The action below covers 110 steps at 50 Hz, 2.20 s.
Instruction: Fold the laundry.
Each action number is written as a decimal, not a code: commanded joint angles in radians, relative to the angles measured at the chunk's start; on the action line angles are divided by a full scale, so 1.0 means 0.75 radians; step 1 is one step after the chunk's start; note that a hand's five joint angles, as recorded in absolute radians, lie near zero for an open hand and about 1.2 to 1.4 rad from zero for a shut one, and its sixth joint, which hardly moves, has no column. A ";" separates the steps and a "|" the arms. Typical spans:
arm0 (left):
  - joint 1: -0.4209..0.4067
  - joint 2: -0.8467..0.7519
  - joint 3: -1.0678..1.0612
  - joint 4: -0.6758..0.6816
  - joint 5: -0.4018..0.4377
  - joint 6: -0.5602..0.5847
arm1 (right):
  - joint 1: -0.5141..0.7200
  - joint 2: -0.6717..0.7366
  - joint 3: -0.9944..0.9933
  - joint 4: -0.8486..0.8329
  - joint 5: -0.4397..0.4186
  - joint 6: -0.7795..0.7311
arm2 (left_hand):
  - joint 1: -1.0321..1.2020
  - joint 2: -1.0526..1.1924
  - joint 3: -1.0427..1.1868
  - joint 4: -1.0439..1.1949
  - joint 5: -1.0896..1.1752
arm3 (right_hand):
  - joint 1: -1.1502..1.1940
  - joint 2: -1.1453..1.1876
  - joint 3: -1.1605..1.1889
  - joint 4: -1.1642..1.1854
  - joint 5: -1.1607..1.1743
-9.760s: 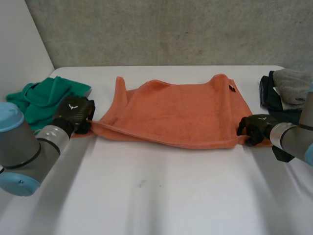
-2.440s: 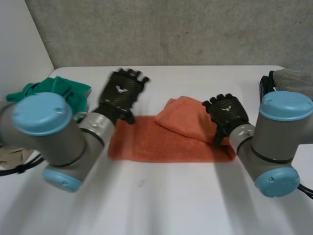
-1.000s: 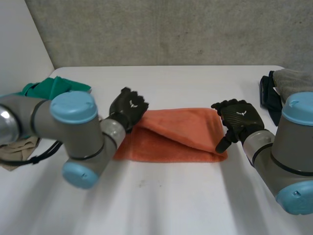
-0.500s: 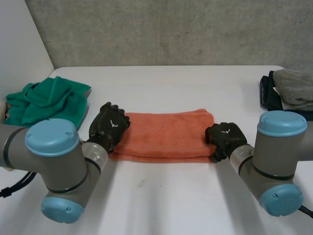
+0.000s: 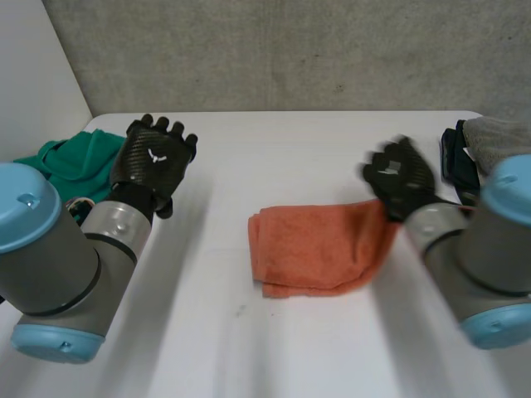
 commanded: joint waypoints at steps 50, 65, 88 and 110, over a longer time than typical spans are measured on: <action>-0.276 -0.684 0.616 -0.579 -0.065 -0.540 | 0.055 0.503 -0.588 0.697 -0.087 0.865 | -0.040 -0.027 -0.021 -0.019 -0.004 | -1.120 -1.256 -1.311 -1.322 -1.278; -0.233 -0.441 0.698 -0.582 0.061 -0.525 | 0.100 0.297 -0.431 0.548 0.095 0.637 | -0.075 -0.062 -0.056 -0.054 -0.039 | -1.069 -1.205 -1.260 -1.271 -1.226; -0.181 -0.404 0.921 -0.710 0.708 -0.556 | 0.319 0.319 0.093 -0.164 0.081 0.572 | -0.079 -0.066 -0.060 -0.058 -0.043 | -1.046 -1.182 -1.236 -1.248 -1.203; -0.179 -0.416 0.917 -0.710 0.708 -0.560 | 0.311 0.419 -0.052 -0.319 0.036 0.488 | -0.071 -0.059 -0.052 -0.050 -0.035 | -0.196 -0.332 -0.387 -0.398 -0.354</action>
